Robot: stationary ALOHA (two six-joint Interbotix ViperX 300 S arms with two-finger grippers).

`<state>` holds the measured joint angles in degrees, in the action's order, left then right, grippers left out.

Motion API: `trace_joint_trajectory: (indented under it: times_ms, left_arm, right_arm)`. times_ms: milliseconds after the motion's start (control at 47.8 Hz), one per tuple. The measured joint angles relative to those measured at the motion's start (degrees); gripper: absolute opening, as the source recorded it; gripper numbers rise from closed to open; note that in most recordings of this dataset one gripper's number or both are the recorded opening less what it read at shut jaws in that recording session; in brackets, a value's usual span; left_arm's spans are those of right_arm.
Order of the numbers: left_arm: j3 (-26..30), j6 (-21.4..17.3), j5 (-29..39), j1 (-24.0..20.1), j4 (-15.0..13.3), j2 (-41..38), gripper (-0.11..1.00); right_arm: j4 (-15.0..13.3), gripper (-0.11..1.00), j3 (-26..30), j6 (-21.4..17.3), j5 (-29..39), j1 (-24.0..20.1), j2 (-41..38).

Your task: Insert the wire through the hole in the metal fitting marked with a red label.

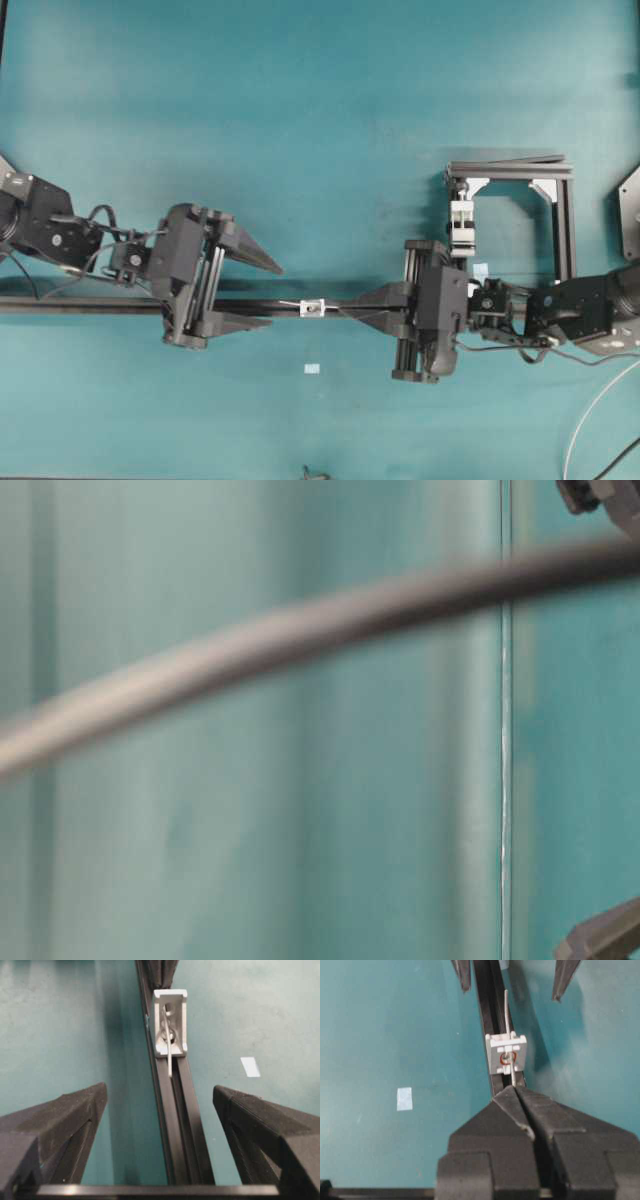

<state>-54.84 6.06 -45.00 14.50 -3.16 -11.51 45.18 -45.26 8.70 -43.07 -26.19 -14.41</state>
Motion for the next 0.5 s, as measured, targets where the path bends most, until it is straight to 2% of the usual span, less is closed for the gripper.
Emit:
trace_joint_trajectory:
  times_ms: [209,293,335,439,502]
  left_arm:
    - [1.9,0.5,2.5,-0.3,-0.1,0.0,0.56]
    - [2.4,1.1,2.6,-0.4,-0.1,0.0,0.52]
    - [2.5,1.4,2.7,-0.4,-0.1,0.0,0.44]
    - [2.7,2.3,2.7,-0.4,-0.1,0.0,0.16]
    - [2.7,2.9,2.7,-0.4,-0.1,0.0,0.05]
  right_arm:
    - [-0.1,-0.01,0.3,0.0,0.1,0.1,-0.3]
    - [-0.1,-0.01,0.3,0.0,0.1,0.1,-0.3]
    - [0.0,-0.01,0.3,0.0,0.1,0.1,-0.3]
    - [-0.1,-0.01,0.3,0.0,0.2,0.1,-0.3]
    - [-0.1,-0.01,0.3,0.0,0.2,0.2,-0.3]
